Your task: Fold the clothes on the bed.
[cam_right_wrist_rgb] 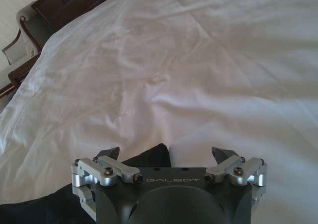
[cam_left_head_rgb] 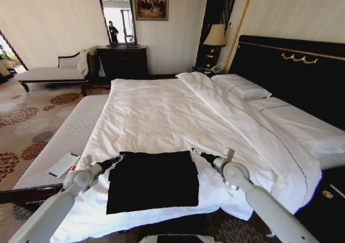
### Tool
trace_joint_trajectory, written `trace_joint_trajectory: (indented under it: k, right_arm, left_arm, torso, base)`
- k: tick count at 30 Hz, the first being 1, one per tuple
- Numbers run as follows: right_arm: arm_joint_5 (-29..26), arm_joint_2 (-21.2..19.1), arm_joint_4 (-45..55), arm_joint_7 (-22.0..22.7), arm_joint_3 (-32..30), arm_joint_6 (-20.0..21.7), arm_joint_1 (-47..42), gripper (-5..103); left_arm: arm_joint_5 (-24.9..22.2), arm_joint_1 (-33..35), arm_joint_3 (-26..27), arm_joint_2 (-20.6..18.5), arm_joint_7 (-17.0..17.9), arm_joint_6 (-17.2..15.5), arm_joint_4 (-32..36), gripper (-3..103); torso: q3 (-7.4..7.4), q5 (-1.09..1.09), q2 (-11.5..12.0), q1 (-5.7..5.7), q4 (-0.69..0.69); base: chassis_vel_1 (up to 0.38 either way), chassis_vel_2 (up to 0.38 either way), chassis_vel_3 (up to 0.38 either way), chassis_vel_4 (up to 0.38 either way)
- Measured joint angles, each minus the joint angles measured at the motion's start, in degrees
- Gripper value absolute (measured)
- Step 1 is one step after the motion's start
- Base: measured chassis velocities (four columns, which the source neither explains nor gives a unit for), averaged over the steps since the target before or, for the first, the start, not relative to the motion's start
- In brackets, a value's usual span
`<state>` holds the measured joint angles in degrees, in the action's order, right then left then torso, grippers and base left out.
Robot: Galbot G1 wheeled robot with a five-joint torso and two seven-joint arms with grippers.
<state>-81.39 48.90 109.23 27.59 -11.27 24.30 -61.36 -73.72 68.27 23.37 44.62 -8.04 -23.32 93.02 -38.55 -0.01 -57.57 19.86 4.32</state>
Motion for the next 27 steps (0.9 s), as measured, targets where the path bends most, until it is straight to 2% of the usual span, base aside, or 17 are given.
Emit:
trace_joint_trajectory:
  k: [1,4,5,8,21,22,24,27]
  right_arm:
    - [-0.3,0.1,-0.2,-0.3,0.1,0.3,0.2,100]
    - [-1.5,0.7,-1.4,-2.0,1.4,1.9,1.7,100]
    - [-1.5,0.7,-1.4,-2.0,1.4,1.9,1.7,100]
    - [0.1,1.5,-3.9,-4.3,3.1,3.5,3.6,100]
    - [2.9,4.2,-12.0,-8.8,8.4,4.4,7.7,100]
    - [3.0,4.3,-12.3,-9.2,8.6,4.3,7.8,103]
    - [3.0,4.6,-12.8,-10.0,8.8,3.8,8.1,95]
    - [3.1,4.7,-13.2,-10.7,9.0,3.2,8.4,90]
  left_arm:
    - [0.2,0.0,0.0,-0.1,-0.1,0.2,0.0,28]
    - [1.0,0.3,0.3,-0.3,-0.3,0.9,-0.2,11]
    - [1.0,0.3,0.3,-0.3,-0.3,0.9,-0.2,11]
    - [1.3,0.6,0.7,-0.4,-0.3,1.2,0.0,3]
    - [2.5,2.5,2.3,-0.8,-0.9,2.3,1.1,2]
    - [2.6,2.5,2.3,-0.8,-0.9,2.4,1.1,2]
    - [2.7,2.6,2.4,-0.8,-0.9,2.5,1.1,2]
    - [3.0,2.6,2.4,-0.8,-1.0,2.7,1.1,2]
  torso:
    - [0.0,0.0,0.0,0.0,0.0]
    - [0.0,0.0,0.0,0.0,0.0]
    - [0.0,0.0,0.0,0.0,0.0]
    - [0.0,0.0,0.0,0.0,0.0]
    - [0.0,0.0,0.0,0.0,0.0]
    - [0.0,0.0,0.0,0.0,-0.01]
    - [0.0,0.0,0.0,0.0,0.0]
    - [0.0,0.01,0.0,0.0,0.0]
  base:
    - [0.0,0.0,0.0,0.0]
    - [0.0,0.0,0.0,0.0]
    - [0.0,0.0,0.0,0.0]
    - [0.0,0.0,0.0,0.0]
    - [0.0,0.0,0.0,0.0]
    - [0.0,0.0,0.0,0.0]
    - [0.0,0.0,0.0,0.0]
    - [0.0,0.0,0.0,0.0]
